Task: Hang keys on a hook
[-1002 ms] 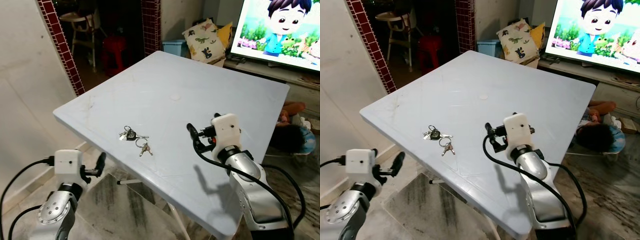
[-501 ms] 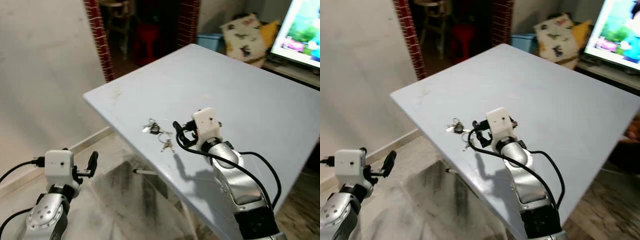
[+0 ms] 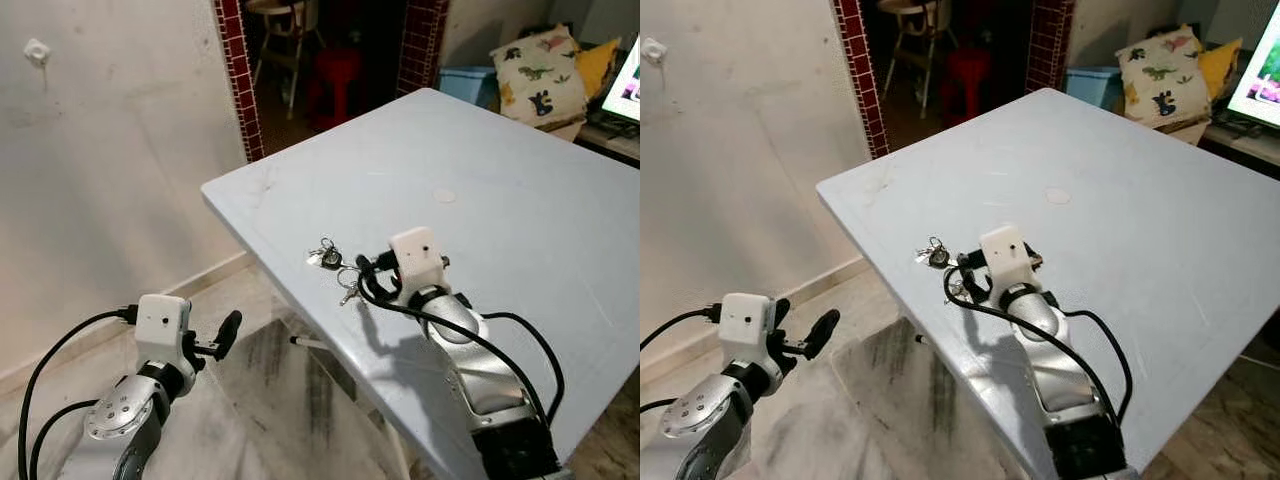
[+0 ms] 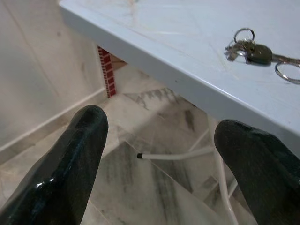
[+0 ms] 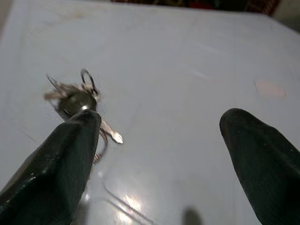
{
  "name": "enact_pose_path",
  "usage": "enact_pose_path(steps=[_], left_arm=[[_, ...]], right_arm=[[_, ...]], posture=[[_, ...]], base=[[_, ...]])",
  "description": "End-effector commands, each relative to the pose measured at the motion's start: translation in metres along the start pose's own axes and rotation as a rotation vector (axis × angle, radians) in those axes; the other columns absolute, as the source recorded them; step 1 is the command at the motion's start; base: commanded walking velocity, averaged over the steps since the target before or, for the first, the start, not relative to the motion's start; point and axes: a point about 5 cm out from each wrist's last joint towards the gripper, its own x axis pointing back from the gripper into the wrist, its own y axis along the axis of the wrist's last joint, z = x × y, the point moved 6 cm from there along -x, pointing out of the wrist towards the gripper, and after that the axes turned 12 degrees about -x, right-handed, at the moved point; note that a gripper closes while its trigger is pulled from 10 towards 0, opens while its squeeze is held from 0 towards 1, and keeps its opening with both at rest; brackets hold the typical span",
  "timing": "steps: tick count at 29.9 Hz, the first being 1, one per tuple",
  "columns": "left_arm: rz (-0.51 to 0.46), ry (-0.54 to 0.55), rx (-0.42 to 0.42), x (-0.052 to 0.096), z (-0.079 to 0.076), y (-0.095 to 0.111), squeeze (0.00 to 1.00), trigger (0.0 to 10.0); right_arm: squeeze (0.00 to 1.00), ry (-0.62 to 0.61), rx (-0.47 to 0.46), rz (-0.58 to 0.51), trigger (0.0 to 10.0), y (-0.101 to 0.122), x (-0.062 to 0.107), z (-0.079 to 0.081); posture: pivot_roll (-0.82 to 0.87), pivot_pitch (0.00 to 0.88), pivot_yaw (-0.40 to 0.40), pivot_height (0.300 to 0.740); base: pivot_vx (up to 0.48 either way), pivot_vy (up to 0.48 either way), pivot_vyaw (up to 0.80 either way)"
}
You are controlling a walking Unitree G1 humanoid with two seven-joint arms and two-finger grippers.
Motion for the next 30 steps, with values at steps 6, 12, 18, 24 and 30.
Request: enact_pose_path(steps=[6,12,18,24,30], left_arm=[[0.003,-0.038,-0.004,-0.001,-0.004,0.003,0.00,10.0],[0.001,-0.040,-0.009,-0.002,-0.005,0.004,0.00,10.0],[0.000,-0.047,-0.008,-0.003,-0.007,0.004,0.00,10.0],[0.004,-0.053,-0.007,-0.005,-0.008,0.004,0.00,10.0],[0.008,-0.058,-0.014,-0.005,-0.010,0.002,0.00,10.0]], right_arm=[[0.00,0.006,-0.040,0.001,10.0,0.003,0.001,0.001],[0.00,0.013,-0.019,-0.027,10.0,0.010,0.002,0.003],[0.00,0.015,-0.028,-0.030,10.0,0.009,0.003,0.005],[0.00,0.041,-0.051,-0.038,10.0,0.012,0.005,0.007],[0.00,0.030,0.003,-0.047,10.0,0.013,0.004,0.006]], posture=[[0.06,0.000,0.051,0.740],[0.06,0.000,0.052,0.740],[0.05,0.000,0.055,0.740],[0.05,0.000,0.057,0.740],[0.05,0.000,0.057,0.740]], base=[[0.000,0.000,0.00],[0.000,0.000,0.00],[0.000,0.000,0.00],[0.000,0.000,0.00],[0.000,0.000,0.00]])
